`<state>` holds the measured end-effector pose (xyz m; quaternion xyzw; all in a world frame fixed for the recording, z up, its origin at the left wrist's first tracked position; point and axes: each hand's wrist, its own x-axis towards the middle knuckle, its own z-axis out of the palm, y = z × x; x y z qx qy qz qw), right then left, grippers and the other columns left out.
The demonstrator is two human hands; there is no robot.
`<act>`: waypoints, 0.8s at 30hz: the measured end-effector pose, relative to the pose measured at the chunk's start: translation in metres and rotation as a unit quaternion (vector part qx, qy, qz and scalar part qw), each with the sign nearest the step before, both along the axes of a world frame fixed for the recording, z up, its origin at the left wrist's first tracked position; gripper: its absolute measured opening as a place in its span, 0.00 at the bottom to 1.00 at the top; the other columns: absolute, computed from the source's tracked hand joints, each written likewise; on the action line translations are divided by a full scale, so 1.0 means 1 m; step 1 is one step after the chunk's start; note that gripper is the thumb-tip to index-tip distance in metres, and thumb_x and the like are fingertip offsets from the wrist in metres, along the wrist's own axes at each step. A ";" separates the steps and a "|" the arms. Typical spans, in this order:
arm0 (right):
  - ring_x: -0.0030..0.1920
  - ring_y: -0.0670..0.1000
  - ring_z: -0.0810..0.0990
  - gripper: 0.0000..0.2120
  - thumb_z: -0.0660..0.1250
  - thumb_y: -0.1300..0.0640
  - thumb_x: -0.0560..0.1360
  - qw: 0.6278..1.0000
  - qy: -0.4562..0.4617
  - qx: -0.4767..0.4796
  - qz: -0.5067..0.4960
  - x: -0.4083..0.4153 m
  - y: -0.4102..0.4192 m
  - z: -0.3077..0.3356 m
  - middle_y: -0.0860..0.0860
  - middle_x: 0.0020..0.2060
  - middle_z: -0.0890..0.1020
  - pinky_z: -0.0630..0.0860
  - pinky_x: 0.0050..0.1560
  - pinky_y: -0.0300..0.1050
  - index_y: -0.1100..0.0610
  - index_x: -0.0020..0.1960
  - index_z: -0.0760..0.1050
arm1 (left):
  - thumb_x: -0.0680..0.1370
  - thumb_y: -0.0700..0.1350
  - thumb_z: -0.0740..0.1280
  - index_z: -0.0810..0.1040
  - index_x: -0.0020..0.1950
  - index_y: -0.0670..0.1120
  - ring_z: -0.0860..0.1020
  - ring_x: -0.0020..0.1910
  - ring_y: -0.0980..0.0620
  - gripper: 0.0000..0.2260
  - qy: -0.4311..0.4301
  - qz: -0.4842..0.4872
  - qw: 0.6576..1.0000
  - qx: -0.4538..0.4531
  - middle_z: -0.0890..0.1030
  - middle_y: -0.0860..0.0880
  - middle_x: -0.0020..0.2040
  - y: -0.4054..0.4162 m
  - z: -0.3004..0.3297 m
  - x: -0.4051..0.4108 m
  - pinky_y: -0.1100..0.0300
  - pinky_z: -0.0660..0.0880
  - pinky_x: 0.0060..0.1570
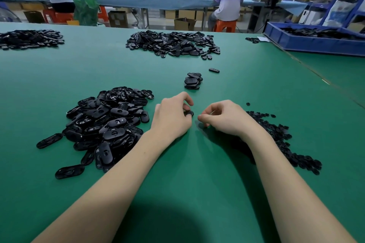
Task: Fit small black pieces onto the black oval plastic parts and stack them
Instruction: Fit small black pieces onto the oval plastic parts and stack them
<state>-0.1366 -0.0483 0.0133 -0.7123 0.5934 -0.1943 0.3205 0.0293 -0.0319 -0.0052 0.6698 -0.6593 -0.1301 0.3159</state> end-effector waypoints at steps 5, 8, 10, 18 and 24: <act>0.31 0.40 0.77 0.08 0.72 0.47 0.75 0.999 -0.043 0.001 -0.010 -0.006 -0.001 0.002 0.43 0.37 0.87 0.72 0.40 0.40 0.50 0.44 0.84 | 0.73 0.38 0.73 0.82 0.54 0.52 0.81 0.36 0.52 0.13 0.277 -0.029 0.959 0.061 0.84 0.51 0.45 0.002 0.009 -0.002 0.59 0.80 0.46; 0.26 0.39 0.75 0.07 0.72 0.47 0.76 0.998 -0.064 0.001 -0.023 -0.013 -0.002 0.006 0.41 0.36 0.86 0.70 0.35 0.36 0.50 0.45 0.84 | 0.75 0.32 0.72 0.84 0.56 0.43 0.81 0.37 0.50 0.12 0.476 -0.047 0.870 0.118 0.81 0.43 0.47 0.004 0.015 -0.006 0.64 0.81 0.45; 0.26 0.40 0.76 0.07 0.71 0.48 0.76 0.997 -0.074 0.002 -0.033 -0.017 -0.001 0.009 0.41 0.36 0.86 0.70 0.31 0.33 0.50 0.46 0.84 | 0.76 0.31 0.71 0.83 0.57 0.39 0.82 0.42 0.49 0.10 0.529 -0.057 0.837 0.129 0.81 0.41 0.48 0.005 0.017 -0.007 0.66 0.81 0.47; 0.29 0.41 0.80 0.06 0.71 0.50 0.76 0.998 0.046 0.000 -0.031 -0.045 -0.002 0.029 0.40 0.37 0.86 0.73 0.40 0.41 0.49 0.42 0.84 | 0.77 0.29 0.68 0.82 0.59 0.37 0.83 0.44 0.48 0.12 0.556 -0.037 0.821 0.126 0.80 0.39 0.52 0.003 0.014 -0.003 0.65 0.81 0.52; 0.46 0.51 0.84 0.02 0.74 0.50 0.72 0.984 0.154 0.012 -0.084 -0.056 -0.001 0.035 0.47 0.42 0.86 0.80 0.54 0.48 0.45 0.40 0.84 | 0.76 0.28 0.69 0.82 0.54 0.39 0.82 0.44 0.47 0.10 0.529 -0.038 0.840 0.113 0.81 0.40 0.51 0.005 0.012 -0.005 0.63 0.82 0.50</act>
